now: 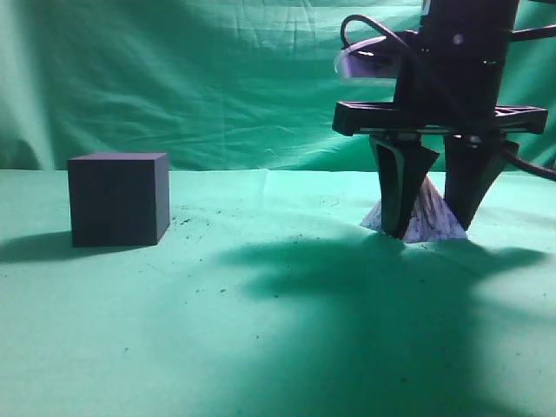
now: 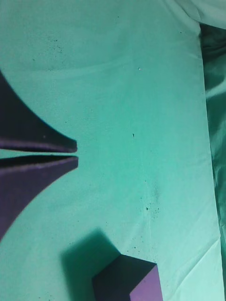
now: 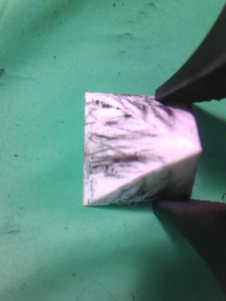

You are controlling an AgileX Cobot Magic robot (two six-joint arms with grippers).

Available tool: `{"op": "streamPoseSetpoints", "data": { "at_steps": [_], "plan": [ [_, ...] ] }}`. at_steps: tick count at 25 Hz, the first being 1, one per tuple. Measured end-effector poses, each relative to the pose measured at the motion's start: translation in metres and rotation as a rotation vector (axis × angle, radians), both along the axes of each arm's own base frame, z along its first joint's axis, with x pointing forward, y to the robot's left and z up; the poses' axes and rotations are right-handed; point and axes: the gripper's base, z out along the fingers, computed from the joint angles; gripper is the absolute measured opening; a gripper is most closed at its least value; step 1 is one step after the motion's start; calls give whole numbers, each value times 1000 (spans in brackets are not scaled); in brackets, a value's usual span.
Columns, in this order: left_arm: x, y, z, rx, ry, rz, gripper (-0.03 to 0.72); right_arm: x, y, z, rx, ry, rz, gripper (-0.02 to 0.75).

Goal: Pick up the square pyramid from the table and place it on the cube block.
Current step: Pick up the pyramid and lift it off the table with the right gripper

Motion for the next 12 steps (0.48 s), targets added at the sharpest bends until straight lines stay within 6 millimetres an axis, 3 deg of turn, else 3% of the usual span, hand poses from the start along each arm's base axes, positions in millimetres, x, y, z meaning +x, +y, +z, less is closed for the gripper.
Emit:
{"op": "streamPoseSetpoints", "data": {
  "at_steps": [7, 12],
  "plan": [
    [0, 0, 0, 0, 0, 0, 0, 9, 2, 15, -18, 14, -21, 362],
    [0, 0, 0, 0, 0, 0, 0, 21, 8, 62, 23, -72, -22, 362]
  ]
}}
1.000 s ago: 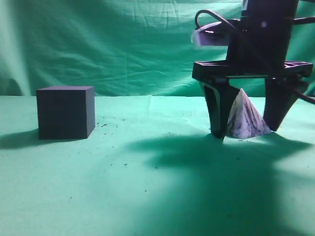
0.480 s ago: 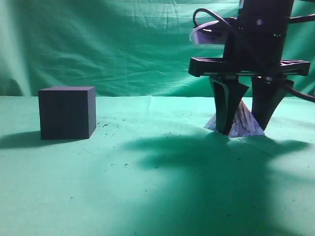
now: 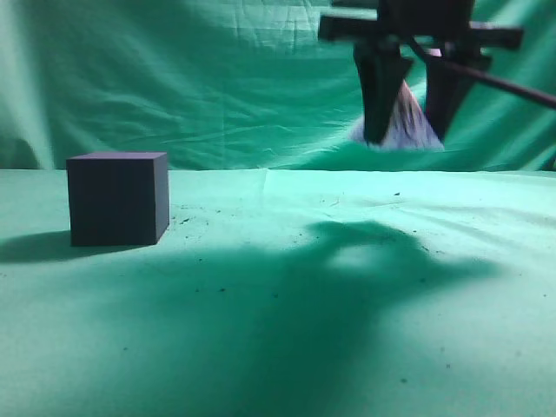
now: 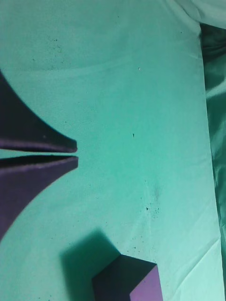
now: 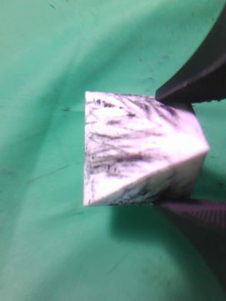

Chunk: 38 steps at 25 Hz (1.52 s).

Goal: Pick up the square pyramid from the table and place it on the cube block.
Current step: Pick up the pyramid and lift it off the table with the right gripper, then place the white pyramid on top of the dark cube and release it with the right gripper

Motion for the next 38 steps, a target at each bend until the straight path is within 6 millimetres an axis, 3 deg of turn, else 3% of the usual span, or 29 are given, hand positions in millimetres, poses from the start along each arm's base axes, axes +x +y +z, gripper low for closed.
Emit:
{"op": "streamPoseSetpoints", "data": {
  "at_steps": [5, 10, 15, 20, 27, 29, 31, 33, 36, 38],
  "plan": [
    [0, 0, 0, 0, 0, 0, 0, -7, 29, 49, 3, -45, 122, 362],
    [0, 0, 0, 0, 0, 0, 0, -33, 88, 81, 49, -95, 282, 362],
    [0, 0, 0, 0, 0, 0, 0, -45, 146, 69, 36, -52, 399, 362],
    [0, 0, 0, 0, 0, 0, 0, -34, 180, 39, 9, -16, 431, 362],
    [0, 0, 0, 0, 0, 0, 0, -24, 193, 11, -20, 16, 431, 362],
    [0, 0, 0, 0, 0, 0, 0, -24, 193, 12, -17, 14, 431, 362],
    [0, 0, 0, 0, 0, 0, 0, -24, 192, 23, -1, -9, 431, 267],
    [0, 0, 0, 0, 0, 0, 0, -24, 192, 25, 3, -14, 431, 276],
    [0, 0, 0, 0, 0, 0, 0, -22, 196, 14, -6, 5, 435, 491],
    [0, 0, 0, 0, 0, 0, 0, -21, 199, 17, 23, 6, 434, 614]
  ]
}}
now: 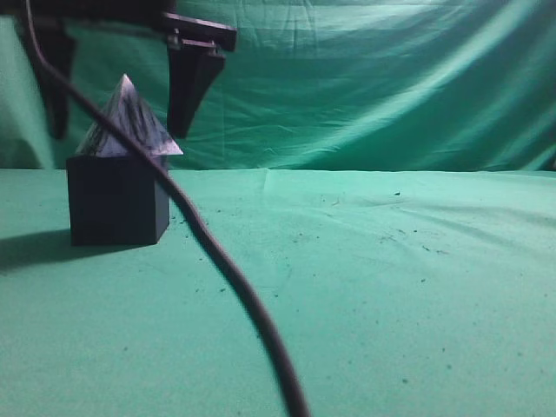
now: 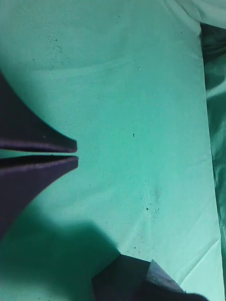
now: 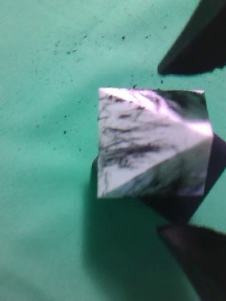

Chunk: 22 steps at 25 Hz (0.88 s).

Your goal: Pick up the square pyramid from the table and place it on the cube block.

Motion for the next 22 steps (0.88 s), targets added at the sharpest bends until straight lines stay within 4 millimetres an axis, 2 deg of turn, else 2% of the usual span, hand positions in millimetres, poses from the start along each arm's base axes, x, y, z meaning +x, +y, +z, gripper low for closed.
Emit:
{"op": "streamPoseSetpoints", "data": {
  "at_steps": [1, 6, 10, 12, 14, 18, 20, 22],
  "plan": [
    [0, 0, 0, 0, 0, 0, 0, 0, 1, 6, 21, -4, -1, 646],
    [0, 0, 0, 0, 0, 0, 0, -6, -3, 69, 167, -89, 3, 643],
    [0, 0, 0, 0, 0, 0, 0, -20, -20, 125, 262, -166, 6, 358],
    [0, 0, 0, 0, 0, 0, 0, -30, -33, 153, 308, -202, 7, 166],
    [0, 0, 0, 0, 0, 0, 0, -42, -51, 185, 358, -253, 6, 65],
    [0, 0, 0, 0, 0, 0, 0, -72, -92, 244, 452, -366, 2, 67],
    [0, 0, 0, 0, 0, 0, 0, -87, -116, 263, 464, -416, -7, 67],
    [0, 0, 0, 0, 0, 0, 0, -101, -140, 268, 437, -442, -18, 67]
  ]
}}
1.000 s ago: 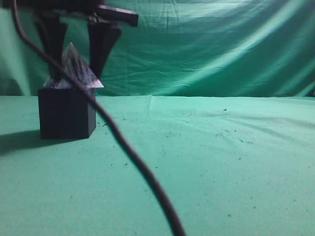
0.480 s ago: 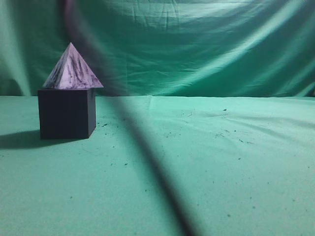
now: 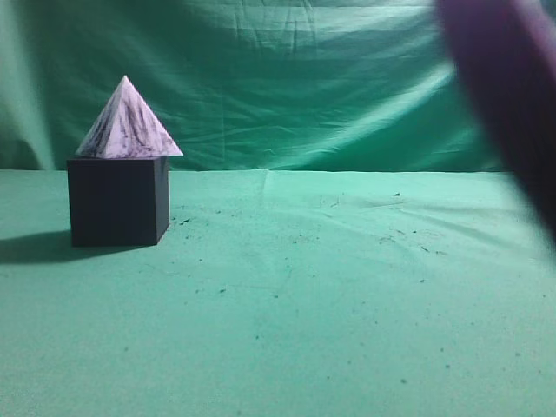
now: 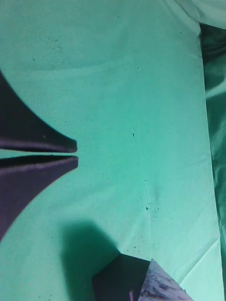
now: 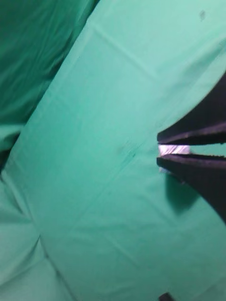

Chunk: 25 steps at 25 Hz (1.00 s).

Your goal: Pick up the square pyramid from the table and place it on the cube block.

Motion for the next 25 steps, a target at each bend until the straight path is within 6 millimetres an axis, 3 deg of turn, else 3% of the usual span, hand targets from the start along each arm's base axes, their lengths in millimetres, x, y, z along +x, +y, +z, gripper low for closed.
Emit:
{"op": "streamPoseSetpoints", "data": {
  "at_steps": [3, 10, 18, 21, 25],
  "plan": [
    [0, 0, 0, 0, 0, 0, 0, -24, -36, -5, -48, -2, -22, 67],
    [0, 0, 0, 0, 0, 0, 0, -72, -96, -50, -61, -2, -8, 67],
    [0, 0, 0, 0, 0, 0, 0, -121, -152, -87, 86, -77, 24, 67],
    [0, 0, 0, 0, 0, 0, 0, -140, -176, -94, 101, -85, 21, 67],
    [0, 0, 0, 0, 0, 0, 0, -153, -192, -95, 118, -101, 25, 67]
  ]
}}
